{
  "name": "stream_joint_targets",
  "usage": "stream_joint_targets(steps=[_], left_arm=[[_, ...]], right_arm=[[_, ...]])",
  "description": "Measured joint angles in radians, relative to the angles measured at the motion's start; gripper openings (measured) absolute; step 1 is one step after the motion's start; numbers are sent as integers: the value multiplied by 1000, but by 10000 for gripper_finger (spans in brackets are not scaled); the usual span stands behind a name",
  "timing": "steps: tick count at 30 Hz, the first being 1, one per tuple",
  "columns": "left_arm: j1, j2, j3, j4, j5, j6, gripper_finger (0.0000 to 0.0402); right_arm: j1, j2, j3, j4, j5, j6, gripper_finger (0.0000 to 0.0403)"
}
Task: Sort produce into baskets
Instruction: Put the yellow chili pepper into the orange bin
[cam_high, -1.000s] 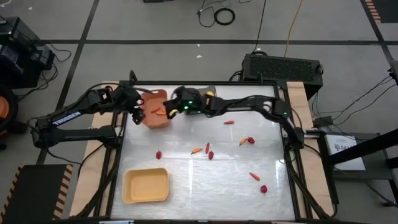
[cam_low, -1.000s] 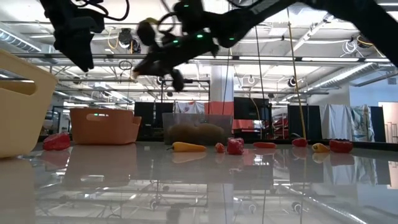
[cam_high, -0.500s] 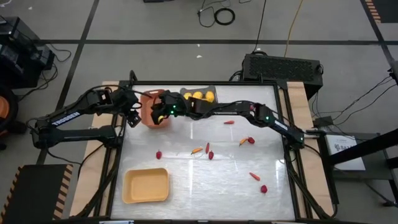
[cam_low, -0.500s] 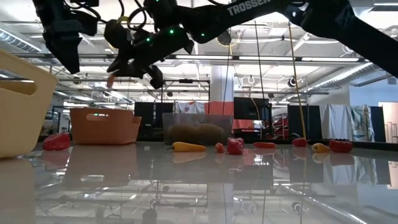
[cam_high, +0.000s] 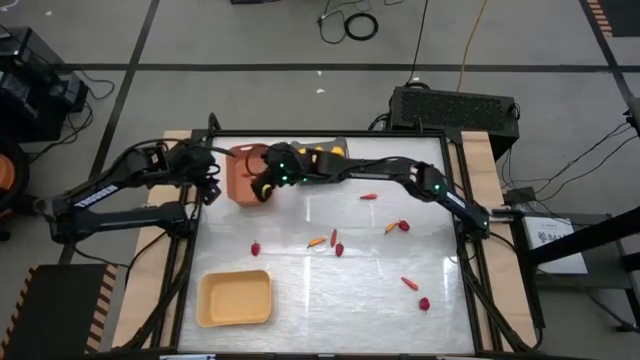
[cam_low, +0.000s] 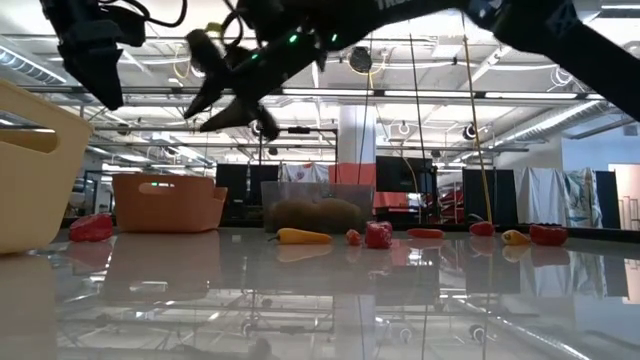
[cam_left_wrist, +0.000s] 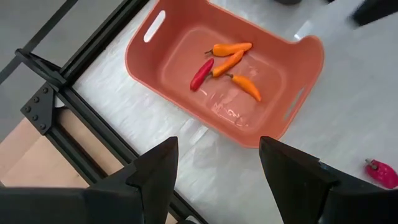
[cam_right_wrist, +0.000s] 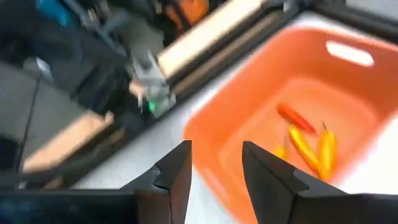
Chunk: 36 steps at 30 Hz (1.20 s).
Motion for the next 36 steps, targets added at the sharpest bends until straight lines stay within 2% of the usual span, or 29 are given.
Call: stream_joint_targets(steps=[8,14,16,22,25,31,33,36], left_arm=[[0,-22,0,11,17,-5,233],[0,-22,0,131,117,-8,233],[0,-22,-6,201,160,-14,233],[-5,-22,-84,402,322,-39,233],[-30,-20,-141,476,364,-77,233],[-138,2,-221,673,486,-95,233],[-188,25,-225,727,485,-113,233],[-251,67,-225,805,427,-116,233]], right_arm=[[15,-156,0,-633,-3,-61,134],[69,-228,0,-1128,-2,-133,134],[98,-235,-1,-1227,-2,-195,134],[167,-292,-83,-1194,1,-354,135],[181,-294,-138,-1208,2,-391,135],[209,-294,-245,-936,-5,-449,135],[219,-294,-283,-822,-6,-487,135],[229,-294,-342,-651,-7,-528,135]])
